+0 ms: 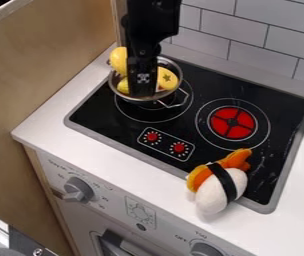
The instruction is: MOVE THE SILVER POT FROM THE RIGHT BURNER TO THE LEFT THE BURNER
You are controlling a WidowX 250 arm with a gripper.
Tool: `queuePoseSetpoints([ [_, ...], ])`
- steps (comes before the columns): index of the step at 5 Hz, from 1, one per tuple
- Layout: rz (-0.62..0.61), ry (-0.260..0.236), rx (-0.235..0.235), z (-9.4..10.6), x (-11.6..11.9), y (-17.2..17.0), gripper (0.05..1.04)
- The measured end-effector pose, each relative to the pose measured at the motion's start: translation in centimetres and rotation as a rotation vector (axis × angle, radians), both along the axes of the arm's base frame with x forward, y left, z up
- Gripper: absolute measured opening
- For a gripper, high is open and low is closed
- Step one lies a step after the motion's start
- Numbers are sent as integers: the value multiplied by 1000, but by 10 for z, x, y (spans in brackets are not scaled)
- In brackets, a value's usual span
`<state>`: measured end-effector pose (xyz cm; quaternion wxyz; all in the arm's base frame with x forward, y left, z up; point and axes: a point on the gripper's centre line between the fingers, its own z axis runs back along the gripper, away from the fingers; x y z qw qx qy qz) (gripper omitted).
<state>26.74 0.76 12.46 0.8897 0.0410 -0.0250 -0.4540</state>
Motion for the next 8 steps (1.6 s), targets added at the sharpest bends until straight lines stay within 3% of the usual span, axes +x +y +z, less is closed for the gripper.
queuePoseSetpoints([
  [1, 35, 25, -43, 2, -3, -15, 998],
  [3, 69, -24, -116, 2, 2, -48, 998],
  [6, 89, -33, -100, 5, 0, -74, 998],
  [7, 70, 7, -67, 7, -10, -73, 998],
  [8, 61, -9, -55, 17, -22, -68, 998],
])
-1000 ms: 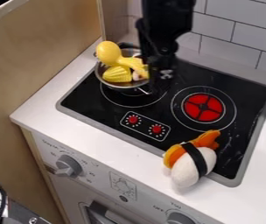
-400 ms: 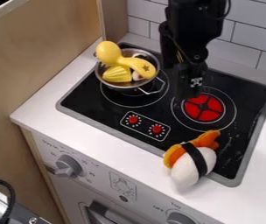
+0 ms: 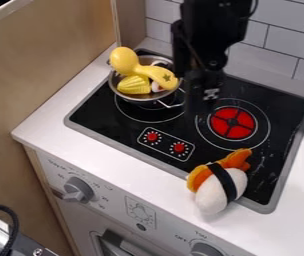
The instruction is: MOVE THE SILVER POT FROM THE RIGHT BURNER TO THE LEFT THE BURNER
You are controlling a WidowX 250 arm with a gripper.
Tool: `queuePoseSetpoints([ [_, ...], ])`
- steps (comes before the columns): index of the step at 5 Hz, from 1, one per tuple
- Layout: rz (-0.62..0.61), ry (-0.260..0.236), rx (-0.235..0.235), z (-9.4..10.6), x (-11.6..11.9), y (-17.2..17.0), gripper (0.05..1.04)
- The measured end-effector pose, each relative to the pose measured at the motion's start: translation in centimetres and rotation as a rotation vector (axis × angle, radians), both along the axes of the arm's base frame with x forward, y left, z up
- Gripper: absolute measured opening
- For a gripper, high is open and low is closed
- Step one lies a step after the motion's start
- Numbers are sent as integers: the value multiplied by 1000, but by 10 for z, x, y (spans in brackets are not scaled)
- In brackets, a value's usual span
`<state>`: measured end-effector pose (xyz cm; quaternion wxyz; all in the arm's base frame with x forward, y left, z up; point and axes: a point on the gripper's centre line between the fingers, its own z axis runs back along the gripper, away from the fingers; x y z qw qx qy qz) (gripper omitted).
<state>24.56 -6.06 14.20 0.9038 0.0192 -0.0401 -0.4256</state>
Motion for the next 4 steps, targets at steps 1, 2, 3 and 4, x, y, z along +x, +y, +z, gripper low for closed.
queuePoseSetpoints([
  [1, -21, -16, 17, -5, -10, 3, 998],
  [2, -64, -42, 39, -3, -16, 12, 998],
  [3, -90, -46, 54, -4, -19, 24, 998],
  [4, -116, -58, 57, -11, -17, 38, 998],
])
